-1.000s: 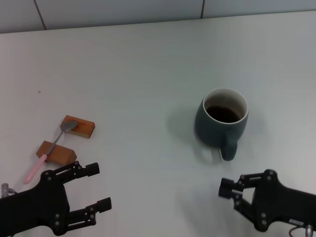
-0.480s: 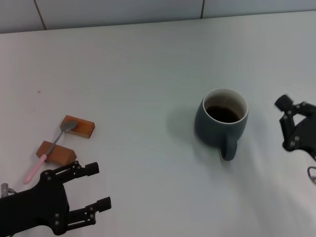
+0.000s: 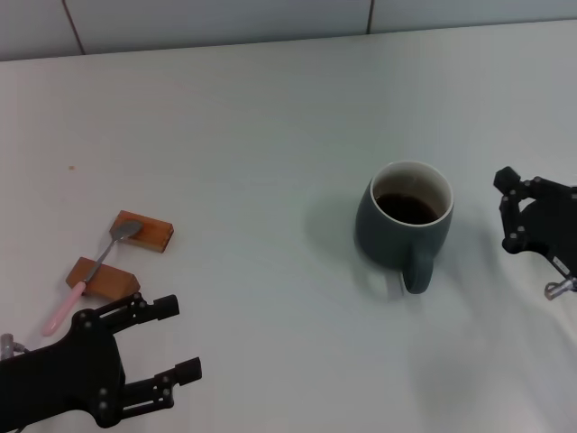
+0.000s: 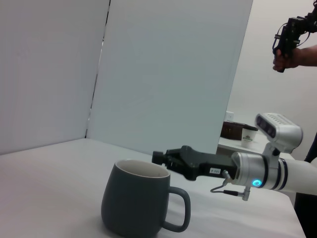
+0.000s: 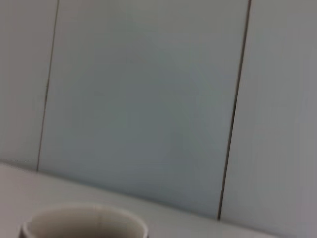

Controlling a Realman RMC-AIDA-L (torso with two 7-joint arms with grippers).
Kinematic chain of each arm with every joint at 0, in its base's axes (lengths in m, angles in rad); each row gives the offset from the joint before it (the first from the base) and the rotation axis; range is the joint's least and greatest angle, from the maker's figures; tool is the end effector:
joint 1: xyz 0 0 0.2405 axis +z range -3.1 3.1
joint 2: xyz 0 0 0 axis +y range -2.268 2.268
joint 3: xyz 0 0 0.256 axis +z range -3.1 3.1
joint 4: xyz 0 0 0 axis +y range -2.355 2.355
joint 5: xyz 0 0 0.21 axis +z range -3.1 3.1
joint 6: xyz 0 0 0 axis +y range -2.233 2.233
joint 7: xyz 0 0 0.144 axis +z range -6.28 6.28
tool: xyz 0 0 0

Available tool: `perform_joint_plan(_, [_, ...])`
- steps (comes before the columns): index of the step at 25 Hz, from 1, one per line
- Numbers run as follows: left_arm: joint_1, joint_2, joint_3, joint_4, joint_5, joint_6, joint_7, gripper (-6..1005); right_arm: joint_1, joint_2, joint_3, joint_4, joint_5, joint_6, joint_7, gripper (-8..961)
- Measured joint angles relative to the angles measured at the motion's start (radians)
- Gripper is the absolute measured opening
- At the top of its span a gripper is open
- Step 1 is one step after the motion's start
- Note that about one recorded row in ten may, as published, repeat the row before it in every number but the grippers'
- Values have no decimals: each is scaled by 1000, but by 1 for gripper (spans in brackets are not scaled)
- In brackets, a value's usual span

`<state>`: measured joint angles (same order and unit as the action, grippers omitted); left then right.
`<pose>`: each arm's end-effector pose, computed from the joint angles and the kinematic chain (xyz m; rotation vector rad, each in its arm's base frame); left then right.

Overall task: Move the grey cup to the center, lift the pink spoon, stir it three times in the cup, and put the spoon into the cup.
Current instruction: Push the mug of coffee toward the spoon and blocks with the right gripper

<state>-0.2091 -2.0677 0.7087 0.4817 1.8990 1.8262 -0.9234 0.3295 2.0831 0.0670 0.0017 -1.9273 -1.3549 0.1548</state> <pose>-0.3184 0.1970 -0.0131 -2.6934 -0.4888 -0.9796 0.3473 0.2612 -0.0384 -1.9436 0.3445 0.5999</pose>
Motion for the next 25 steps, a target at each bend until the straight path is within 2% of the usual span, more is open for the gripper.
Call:
perform_joint_plan(10, [-5,0,-1,0,-4,-3,0,781,56,1,-14,73,-6,112,-123,22])
perform_joint_plan(25, [-7,1,-2,0,-9,-3,1,781,171,1,-55,225,-14,214,-132,23])
